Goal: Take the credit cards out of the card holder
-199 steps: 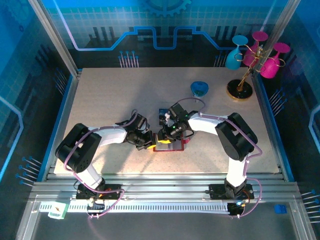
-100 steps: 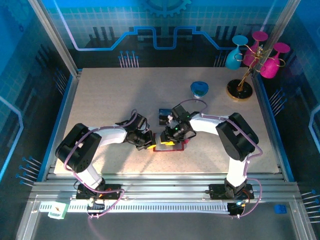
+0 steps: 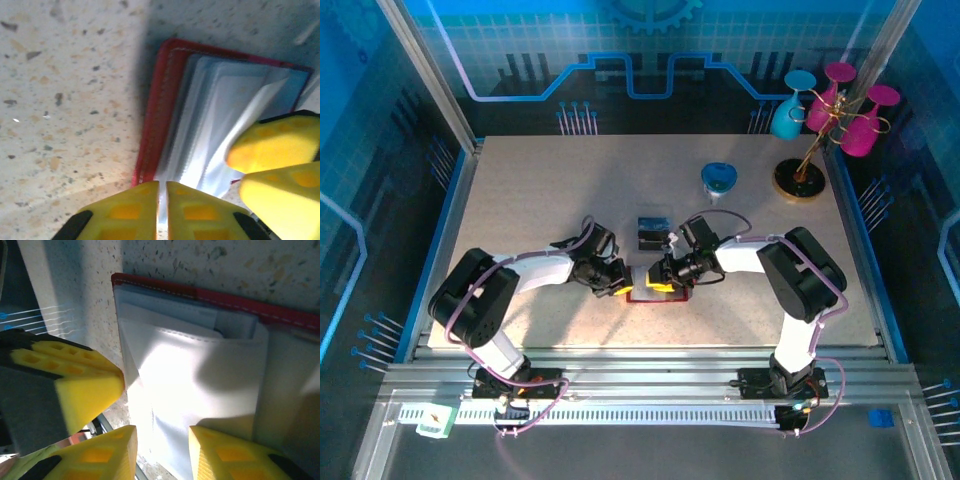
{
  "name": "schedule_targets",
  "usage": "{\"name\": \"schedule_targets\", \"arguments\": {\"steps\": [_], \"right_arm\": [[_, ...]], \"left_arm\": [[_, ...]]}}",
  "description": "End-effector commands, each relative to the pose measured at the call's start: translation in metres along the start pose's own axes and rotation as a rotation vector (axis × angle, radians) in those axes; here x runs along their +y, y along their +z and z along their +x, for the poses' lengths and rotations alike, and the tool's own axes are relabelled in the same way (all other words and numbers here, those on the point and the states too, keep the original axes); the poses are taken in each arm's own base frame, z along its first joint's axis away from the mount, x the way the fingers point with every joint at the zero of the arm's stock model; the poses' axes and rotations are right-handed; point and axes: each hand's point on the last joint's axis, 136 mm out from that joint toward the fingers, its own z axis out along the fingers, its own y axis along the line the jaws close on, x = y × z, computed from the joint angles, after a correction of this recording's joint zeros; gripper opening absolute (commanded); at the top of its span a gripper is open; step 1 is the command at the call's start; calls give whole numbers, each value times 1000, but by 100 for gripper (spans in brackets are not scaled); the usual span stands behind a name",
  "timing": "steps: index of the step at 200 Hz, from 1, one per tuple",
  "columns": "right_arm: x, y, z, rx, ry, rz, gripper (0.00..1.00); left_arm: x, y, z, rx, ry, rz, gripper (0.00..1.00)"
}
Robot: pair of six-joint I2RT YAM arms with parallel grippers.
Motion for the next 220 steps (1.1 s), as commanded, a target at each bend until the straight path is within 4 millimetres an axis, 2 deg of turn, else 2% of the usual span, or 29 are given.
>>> {"name": "schedule_targets", "arguments": {"steps": [1,21,44,67,78,123,149,220], "right_arm": [[-5,1,2,-6,26,-24,33],[-7,2,4,0,27,-33,33],[-8,2,4,1,28,-45,32],[-8,0,4,-6,27,-58,28],[-9,-1,3,-9,31,-65,26],[-10,1,4,-7,38,-90,21],[-12,0,6,-11,42,-93,21],[-10,-3,5,-17,39,-108,18]], "left_arm": [[-31,-18,-6,-35,24,44,17],[-43,-17,-7,-35,24,72,20],[-52,-6,-7,-11,5,104,25],[-42,4,-8,-23,-22,67,25],[-36,5,-10,-42,-34,56,29],[-35,16,-11,-31,-41,73,31],[-26,22,-12,-29,-56,41,31],[-19,22,-14,-46,-61,4,32]]}}
